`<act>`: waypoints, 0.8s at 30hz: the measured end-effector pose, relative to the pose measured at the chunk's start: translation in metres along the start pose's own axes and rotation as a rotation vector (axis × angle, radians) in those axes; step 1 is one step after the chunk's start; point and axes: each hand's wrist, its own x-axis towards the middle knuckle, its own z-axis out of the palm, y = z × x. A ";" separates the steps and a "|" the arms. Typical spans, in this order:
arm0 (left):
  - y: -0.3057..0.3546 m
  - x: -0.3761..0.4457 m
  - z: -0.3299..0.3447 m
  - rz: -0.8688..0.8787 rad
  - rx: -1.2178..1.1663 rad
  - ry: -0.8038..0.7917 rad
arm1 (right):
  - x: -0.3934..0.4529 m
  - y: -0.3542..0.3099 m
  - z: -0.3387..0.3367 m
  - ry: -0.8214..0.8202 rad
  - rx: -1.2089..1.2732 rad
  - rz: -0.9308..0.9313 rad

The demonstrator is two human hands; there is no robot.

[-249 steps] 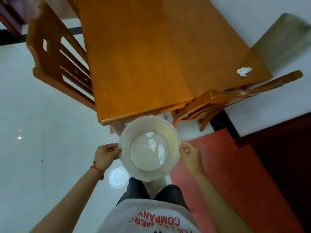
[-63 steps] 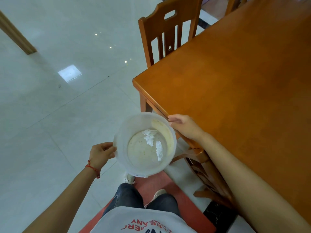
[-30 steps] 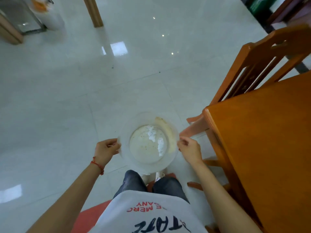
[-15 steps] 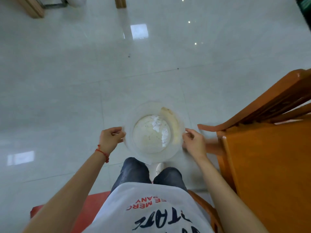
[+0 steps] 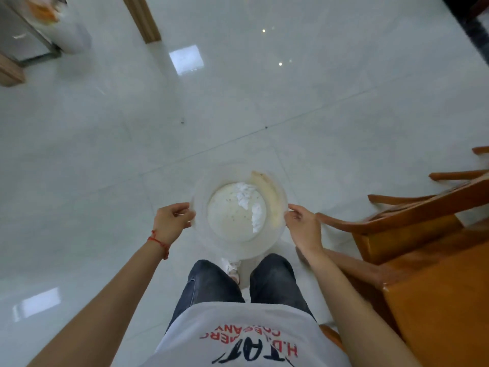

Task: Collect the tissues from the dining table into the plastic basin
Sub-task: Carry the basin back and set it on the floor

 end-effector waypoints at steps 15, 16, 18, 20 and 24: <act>0.168 0.133 0.107 0.048 0.120 -0.098 | 0.159 -0.072 -0.084 0.117 0.088 0.053; 0.180 0.141 0.117 0.052 0.124 -0.112 | 0.169 -0.077 -0.093 0.123 0.095 0.056; 0.205 0.157 0.136 0.059 0.142 -0.142 | 0.186 -0.087 -0.111 0.151 0.116 0.062; 0.228 0.171 0.155 0.074 0.163 -0.180 | 0.201 -0.093 -0.126 0.185 0.140 0.074; 0.274 0.202 0.191 0.124 0.227 -0.252 | 0.228 -0.105 -0.152 0.260 0.165 0.109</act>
